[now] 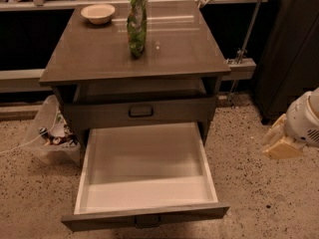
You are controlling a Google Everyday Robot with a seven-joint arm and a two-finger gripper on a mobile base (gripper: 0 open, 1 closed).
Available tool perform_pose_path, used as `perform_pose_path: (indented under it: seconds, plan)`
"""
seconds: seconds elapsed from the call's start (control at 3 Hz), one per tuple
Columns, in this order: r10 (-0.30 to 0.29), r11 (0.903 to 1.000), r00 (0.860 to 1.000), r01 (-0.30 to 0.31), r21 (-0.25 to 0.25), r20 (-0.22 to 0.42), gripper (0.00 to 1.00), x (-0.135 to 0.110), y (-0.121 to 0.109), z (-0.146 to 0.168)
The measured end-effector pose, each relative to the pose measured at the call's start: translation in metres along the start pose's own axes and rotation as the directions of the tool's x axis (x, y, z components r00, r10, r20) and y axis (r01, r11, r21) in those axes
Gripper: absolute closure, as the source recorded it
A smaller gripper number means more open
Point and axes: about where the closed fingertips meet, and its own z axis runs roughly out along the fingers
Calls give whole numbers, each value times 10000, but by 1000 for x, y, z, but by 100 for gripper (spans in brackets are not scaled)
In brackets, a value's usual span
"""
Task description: Close middle drawer
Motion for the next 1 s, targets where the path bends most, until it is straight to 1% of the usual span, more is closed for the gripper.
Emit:
perform_pose_path:
  seconds: [0.33, 0.67, 1.0]
  plan:
    - [266, 9995, 9996, -267, -193, -43, 89, 6, 0, 11]
    - [507, 9972, 9984, -519, -537, -234, 100, 15, 4, 30]
    - [703, 9933, 9968, -735, -897, -387, 100, 22, 10, 49]
